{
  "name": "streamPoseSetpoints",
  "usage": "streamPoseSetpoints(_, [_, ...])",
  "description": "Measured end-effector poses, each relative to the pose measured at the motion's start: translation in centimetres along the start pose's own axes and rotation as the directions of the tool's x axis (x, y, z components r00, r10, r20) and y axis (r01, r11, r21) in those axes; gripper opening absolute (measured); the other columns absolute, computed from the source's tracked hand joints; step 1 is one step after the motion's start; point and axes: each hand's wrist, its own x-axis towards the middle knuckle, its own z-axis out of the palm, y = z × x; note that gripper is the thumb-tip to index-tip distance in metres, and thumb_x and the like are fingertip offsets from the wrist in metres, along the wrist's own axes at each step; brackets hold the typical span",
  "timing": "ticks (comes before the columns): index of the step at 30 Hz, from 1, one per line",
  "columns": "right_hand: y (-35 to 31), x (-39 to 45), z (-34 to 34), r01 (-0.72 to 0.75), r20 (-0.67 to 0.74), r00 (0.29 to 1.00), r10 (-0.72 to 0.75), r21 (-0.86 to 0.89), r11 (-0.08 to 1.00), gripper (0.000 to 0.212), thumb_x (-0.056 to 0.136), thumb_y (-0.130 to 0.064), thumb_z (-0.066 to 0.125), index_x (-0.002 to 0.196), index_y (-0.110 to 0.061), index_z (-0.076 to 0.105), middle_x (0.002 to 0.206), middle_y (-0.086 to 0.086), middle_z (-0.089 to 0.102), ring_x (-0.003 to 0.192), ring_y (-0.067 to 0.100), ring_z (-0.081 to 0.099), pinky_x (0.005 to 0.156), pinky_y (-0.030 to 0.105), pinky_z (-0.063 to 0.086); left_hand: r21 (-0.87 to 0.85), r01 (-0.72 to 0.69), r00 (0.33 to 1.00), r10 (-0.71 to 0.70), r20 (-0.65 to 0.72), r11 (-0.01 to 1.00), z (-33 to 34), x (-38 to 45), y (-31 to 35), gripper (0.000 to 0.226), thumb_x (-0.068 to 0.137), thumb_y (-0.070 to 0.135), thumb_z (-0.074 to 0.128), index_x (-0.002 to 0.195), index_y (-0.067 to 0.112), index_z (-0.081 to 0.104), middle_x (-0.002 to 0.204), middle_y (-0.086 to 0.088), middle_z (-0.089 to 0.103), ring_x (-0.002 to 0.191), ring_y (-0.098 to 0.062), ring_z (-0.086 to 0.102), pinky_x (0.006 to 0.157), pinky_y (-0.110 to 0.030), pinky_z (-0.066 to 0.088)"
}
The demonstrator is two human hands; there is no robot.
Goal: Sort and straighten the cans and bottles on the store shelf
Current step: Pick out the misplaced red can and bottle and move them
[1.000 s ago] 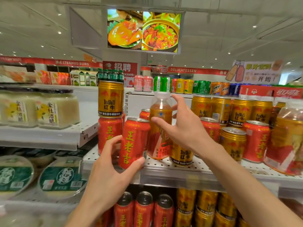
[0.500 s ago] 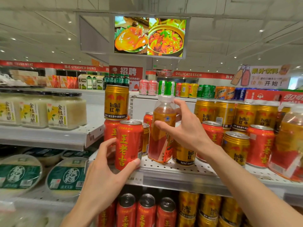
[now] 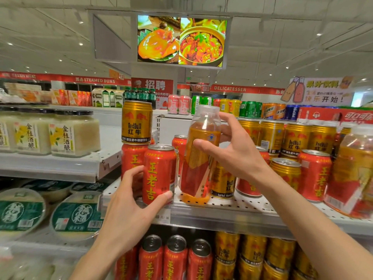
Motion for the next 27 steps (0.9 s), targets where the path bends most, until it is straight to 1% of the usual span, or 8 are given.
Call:
streamPoseSetpoints(4, [0.0, -1.1, -1.4, -0.044, -0.030, 0.998, 0.048, 0.124, 0.991, 0.089, 0.069, -0.064, 0.080, 0.143, -0.030, 0.042, 0.126, -0.006, 0.069, 0.108, 0.008, 0.070, 0.090, 0.035, 0.060, 0.045, -0.052, 0.999, 0.052, 0.004, 0.998, 0.7, 0.3, 0.0, 0.071, 0.070, 0.056, 0.080, 0.127, 0.048, 0.039, 0.120, 0.030, 0.048, 0.107, 0.025, 0.045, 0.077, -0.005, 0.038])
streamPoseSetpoints(6, [0.0, -2.0, -2.3, -0.056, -0.031, 0.998, 0.061, 0.145, 0.988, 0.088, 0.069, -0.062, 0.080, 0.142, -0.029, 0.044, 0.123, -0.007, 0.070, 0.109, 0.009, 0.070, 0.091, 0.038, 0.060, 0.081, -0.083, 0.997, 0.082, 0.010, 0.993, 1.4, 0.6, 0.2, 0.071, 0.069, 0.059, 0.080, 0.126, 0.049, 0.038, 0.120, 0.032, 0.046, 0.108, 0.024, 0.045, 0.079, -0.006, 0.038])
streamPoseSetpoints(9, [0.2, -3.5, -3.4, -0.076, -0.022, 0.997, 0.080, 0.160, 0.984, 0.079, 0.074, -0.053, 0.081, 0.141, -0.027, 0.047, 0.119, -0.007, 0.071, 0.105, 0.008, 0.071, 0.087, 0.034, 0.061, 0.118, -0.132, 0.991, 0.130, 0.027, 0.984, 2.7, 1.2, 0.4, 0.072, 0.069, 0.058, 0.080, 0.129, 0.044, 0.042, 0.116, 0.029, 0.047, 0.109, 0.021, 0.046, 0.082, -0.006, 0.038])
streamPoseSetpoints(12, [0.4, -4.7, -4.2, -0.096, -0.028, 0.994, 0.101, 0.142, 0.985, 0.071, 0.073, -0.049, 0.078, 0.136, -0.030, 0.049, 0.114, -0.010, 0.072, 0.102, 0.004, 0.070, 0.082, 0.025, 0.060, 0.208, -0.216, 0.976, 0.212, 0.043, 0.954, 4.0, 2.0, 0.4, 0.080, 0.072, 0.066, 0.074, 0.140, 0.030, 0.049, 0.116, 0.016, 0.047, 0.107, -0.004, 0.051, 0.092, -0.026, 0.048])
streamPoseSetpoints(14, [0.7, -5.1, -4.8, -0.110, -0.046, 0.992, 0.118, 0.149, 0.983, 0.068, 0.073, -0.048, 0.077, 0.133, -0.032, 0.050, 0.113, -0.011, 0.072, 0.101, 0.002, 0.070, 0.079, 0.018, 0.057, 0.253, -0.224, 0.974, 0.220, 0.045, 0.941, 4.5, 2.3, 0.5, 0.089, 0.071, 0.069, 0.071, 0.146, 0.026, 0.048, 0.113, 0.011, 0.043, 0.100, -0.010, 0.053, 0.089, -0.034, 0.053])
streamPoseSetpoints(19, [1.1, -5.5, -5.6, -0.126, -0.096, 0.985, 0.141, 0.143, 0.982, 0.069, 0.071, -0.048, 0.076, 0.132, -0.032, 0.050, 0.114, -0.013, 0.070, 0.101, -0.007, 0.067, 0.074, 0.004, 0.048, 0.315, -0.278, 0.958, 0.286, 0.023, 0.907, 4.7, 2.5, 0.6, 0.087, 0.072, 0.069, 0.064, 0.141, 0.018, 0.053, 0.105, 0.007, 0.051, 0.086, -0.010, 0.058, 0.077, -0.032, 0.055])
streamPoseSetpoints(23, [1.4, -5.7, -5.8, -0.116, -0.105, 0.986, 0.129, 0.126, 0.985, 0.072, 0.073, -0.052, 0.077, 0.136, -0.031, 0.050, 0.118, -0.011, 0.071, 0.105, -0.002, 0.067, 0.078, 0.007, 0.050, 0.339, -0.252, 0.962, 0.273, -0.012, 0.906, 5.3, 1.8, 0.4, 0.081, 0.072, 0.061, 0.073, 0.136, 0.015, 0.054, 0.107, 0.003, 0.058, 0.095, -0.012, 0.059, 0.082, -0.027, 0.047])
streamPoseSetpoints(27, [1.4, -5.9, -5.8, -0.119, -0.103, 0.986, 0.131, 0.121, 0.986, 0.072, 0.074, -0.051, 0.076, 0.138, -0.030, 0.049, 0.118, -0.011, 0.070, 0.106, 0.000, 0.067, 0.079, 0.008, 0.051, 0.348, -0.240, 0.963, 0.266, -0.030, 0.907, 5.6, 1.8, 0.3, 0.081, 0.070, 0.059, 0.078, 0.133, 0.013, 0.056, 0.103, 0.002, 0.056, 0.085, -0.015, 0.059, 0.074, -0.025, 0.047])
